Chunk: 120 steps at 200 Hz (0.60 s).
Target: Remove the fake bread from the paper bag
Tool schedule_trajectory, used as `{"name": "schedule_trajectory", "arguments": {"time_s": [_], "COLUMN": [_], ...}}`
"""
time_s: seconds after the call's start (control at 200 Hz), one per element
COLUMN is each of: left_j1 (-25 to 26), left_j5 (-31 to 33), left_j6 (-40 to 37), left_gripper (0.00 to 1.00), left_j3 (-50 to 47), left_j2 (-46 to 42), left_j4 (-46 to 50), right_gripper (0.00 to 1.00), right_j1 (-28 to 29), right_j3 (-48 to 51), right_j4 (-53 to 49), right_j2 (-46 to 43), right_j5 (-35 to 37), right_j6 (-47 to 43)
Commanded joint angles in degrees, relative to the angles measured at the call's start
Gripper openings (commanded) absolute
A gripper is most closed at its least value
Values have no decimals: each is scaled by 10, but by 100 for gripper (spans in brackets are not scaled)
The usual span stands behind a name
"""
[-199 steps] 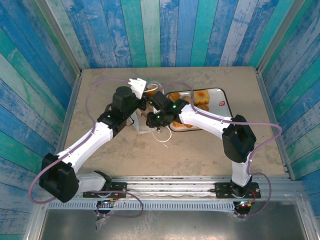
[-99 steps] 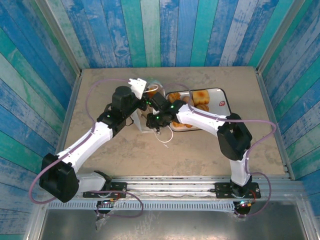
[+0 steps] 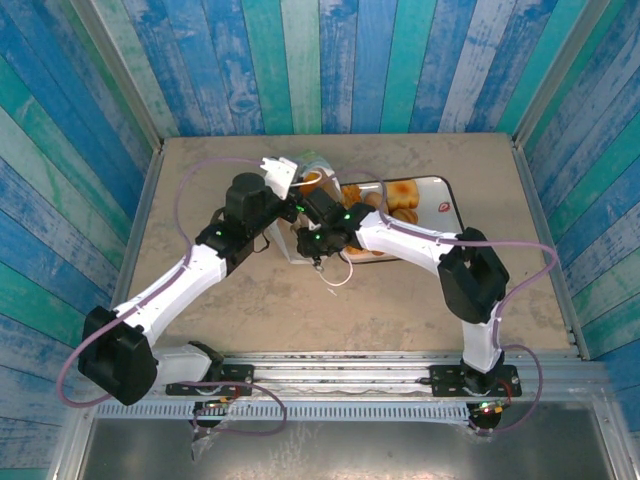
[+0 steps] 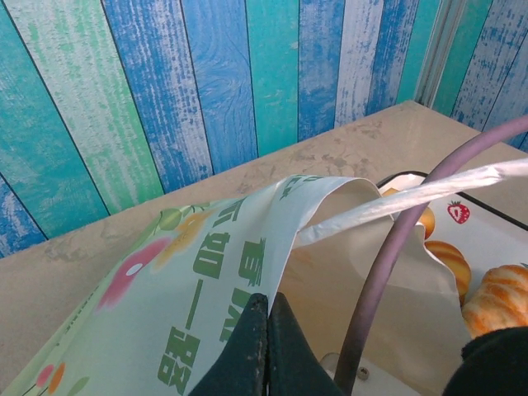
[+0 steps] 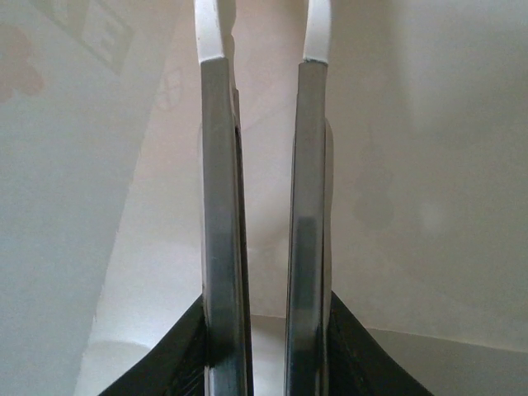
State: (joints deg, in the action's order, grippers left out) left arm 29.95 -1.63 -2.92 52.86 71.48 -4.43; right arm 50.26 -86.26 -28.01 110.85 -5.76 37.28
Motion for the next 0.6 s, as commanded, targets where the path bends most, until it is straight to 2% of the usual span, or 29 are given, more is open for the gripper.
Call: {"name": "schedule_trajectory", "arguments": {"time_s": [0.0,0.446,0.596], "left_j1": [13,13,13], "left_j5": [-16,-12,15], "left_j6": [-16,-20,-7], "left_gripper": [0,0,0], "left_j3": [-5,-3,-8], "left_j2": [-3,22,30], "left_j4": [1,1,-17], "right_gripper": [16,9,1], "right_j1": [-1,-7,-6], "right_j3": [-10,-26,-14], "right_j4": [41,62,54], "right_j2": [-38,-54,-73], "right_j5": [26,-5,-11], "right_j6": [8,8,14]}}
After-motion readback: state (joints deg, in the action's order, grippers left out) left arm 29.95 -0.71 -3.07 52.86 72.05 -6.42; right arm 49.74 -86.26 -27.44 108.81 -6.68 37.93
